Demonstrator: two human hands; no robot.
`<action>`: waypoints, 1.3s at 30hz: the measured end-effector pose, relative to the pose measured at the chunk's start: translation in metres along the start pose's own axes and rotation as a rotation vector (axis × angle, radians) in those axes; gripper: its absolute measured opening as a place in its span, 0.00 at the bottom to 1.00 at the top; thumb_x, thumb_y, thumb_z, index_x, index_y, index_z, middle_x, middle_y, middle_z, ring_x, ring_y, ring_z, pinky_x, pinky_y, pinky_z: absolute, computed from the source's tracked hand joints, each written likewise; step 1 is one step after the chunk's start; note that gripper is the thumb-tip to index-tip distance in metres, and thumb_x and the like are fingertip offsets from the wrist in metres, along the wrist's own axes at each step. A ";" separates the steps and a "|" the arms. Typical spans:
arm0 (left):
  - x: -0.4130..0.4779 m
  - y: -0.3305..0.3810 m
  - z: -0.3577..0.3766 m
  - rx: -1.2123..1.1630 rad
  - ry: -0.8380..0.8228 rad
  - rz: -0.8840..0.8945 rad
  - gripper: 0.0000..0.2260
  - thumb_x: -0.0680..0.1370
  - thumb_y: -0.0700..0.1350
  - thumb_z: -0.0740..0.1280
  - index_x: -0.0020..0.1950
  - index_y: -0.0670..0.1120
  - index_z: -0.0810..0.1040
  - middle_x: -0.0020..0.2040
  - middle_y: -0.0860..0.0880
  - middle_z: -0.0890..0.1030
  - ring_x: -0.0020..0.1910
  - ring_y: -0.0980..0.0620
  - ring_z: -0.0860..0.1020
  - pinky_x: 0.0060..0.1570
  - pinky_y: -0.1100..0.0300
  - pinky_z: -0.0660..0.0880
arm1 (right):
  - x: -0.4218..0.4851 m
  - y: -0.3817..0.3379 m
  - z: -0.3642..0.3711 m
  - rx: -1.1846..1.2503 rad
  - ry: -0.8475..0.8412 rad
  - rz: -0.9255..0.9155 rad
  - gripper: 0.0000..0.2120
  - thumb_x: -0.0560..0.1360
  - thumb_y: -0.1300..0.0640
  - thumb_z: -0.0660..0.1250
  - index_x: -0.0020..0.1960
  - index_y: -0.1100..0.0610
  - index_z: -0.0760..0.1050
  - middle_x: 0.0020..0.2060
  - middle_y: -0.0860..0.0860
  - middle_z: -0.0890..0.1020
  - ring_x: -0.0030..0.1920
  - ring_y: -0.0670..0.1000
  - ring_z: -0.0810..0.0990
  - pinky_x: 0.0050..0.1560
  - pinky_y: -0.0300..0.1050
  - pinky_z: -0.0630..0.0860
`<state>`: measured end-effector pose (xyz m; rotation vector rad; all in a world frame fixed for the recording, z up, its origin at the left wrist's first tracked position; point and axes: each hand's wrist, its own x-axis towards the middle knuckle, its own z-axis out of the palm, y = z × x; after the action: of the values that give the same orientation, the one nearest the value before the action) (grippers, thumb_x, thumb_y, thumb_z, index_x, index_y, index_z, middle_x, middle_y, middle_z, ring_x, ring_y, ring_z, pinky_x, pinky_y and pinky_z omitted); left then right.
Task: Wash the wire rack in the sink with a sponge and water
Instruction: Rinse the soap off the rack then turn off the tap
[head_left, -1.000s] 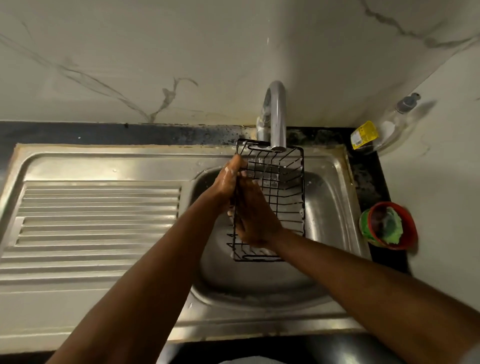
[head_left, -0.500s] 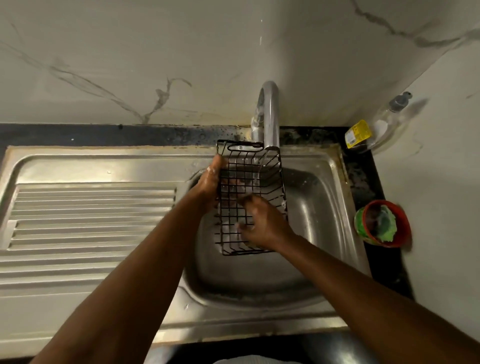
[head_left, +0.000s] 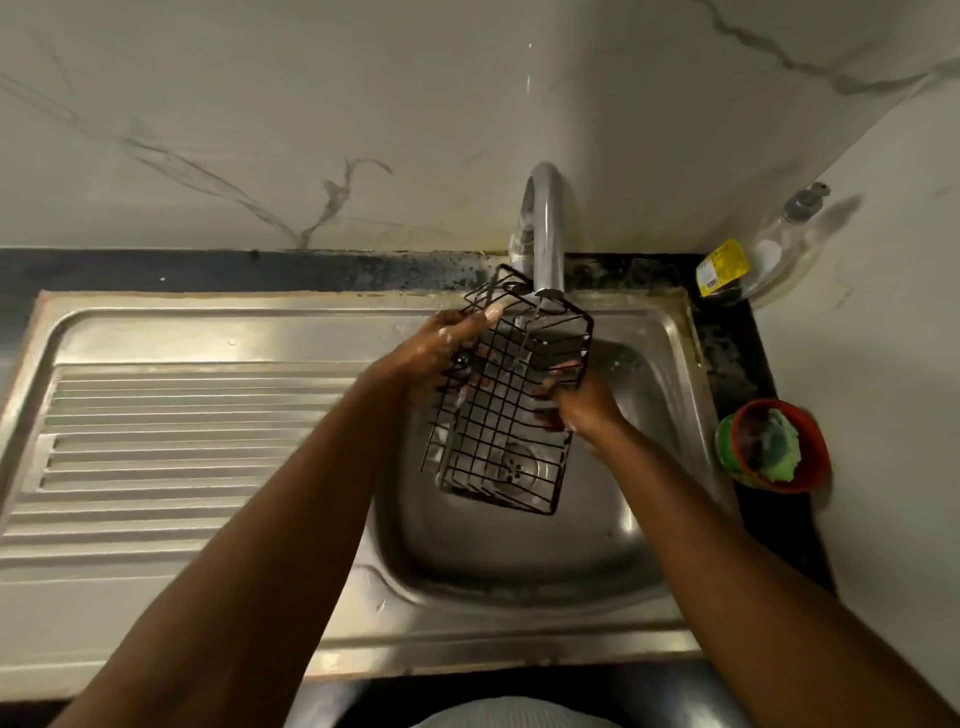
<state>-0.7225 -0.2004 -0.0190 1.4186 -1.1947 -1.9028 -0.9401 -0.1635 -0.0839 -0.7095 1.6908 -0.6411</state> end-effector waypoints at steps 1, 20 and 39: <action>-0.004 -0.001 -0.004 0.000 -0.025 -0.005 0.23 0.78 0.64 0.70 0.65 0.50 0.76 0.65 0.43 0.79 0.64 0.41 0.77 0.57 0.47 0.77 | -0.001 0.002 0.002 0.066 0.016 0.011 0.04 0.83 0.64 0.63 0.56 0.58 0.73 0.51 0.58 0.86 0.43 0.63 0.87 0.41 0.56 0.84; -0.062 -0.112 -0.016 -0.361 0.005 -0.098 0.43 0.68 0.69 0.76 0.79 0.57 0.67 0.73 0.46 0.78 0.73 0.43 0.76 0.74 0.38 0.67 | -0.016 0.038 0.010 0.054 0.555 0.041 0.15 0.75 0.64 0.61 0.58 0.50 0.68 0.50 0.57 0.84 0.41 0.58 0.86 0.43 0.59 0.86; -0.016 -0.066 0.046 -0.452 0.326 -0.161 0.23 0.82 0.58 0.55 0.61 0.45 0.80 0.53 0.42 0.84 0.50 0.39 0.85 0.54 0.44 0.76 | -0.069 -0.016 0.007 -0.612 0.952 -0.514 0.45 0.68 0.54 0.79 0.79 0.58 0.60 0.79 0.58 0.63 0.77 0.59 0.64 0.70 0.61 0.69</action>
<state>-0.7518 -0.1382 -0.0632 1.5205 -0.4735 -1.8018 -0.9191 -0.1233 -0.0290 -1.4537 2.6669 -0.9060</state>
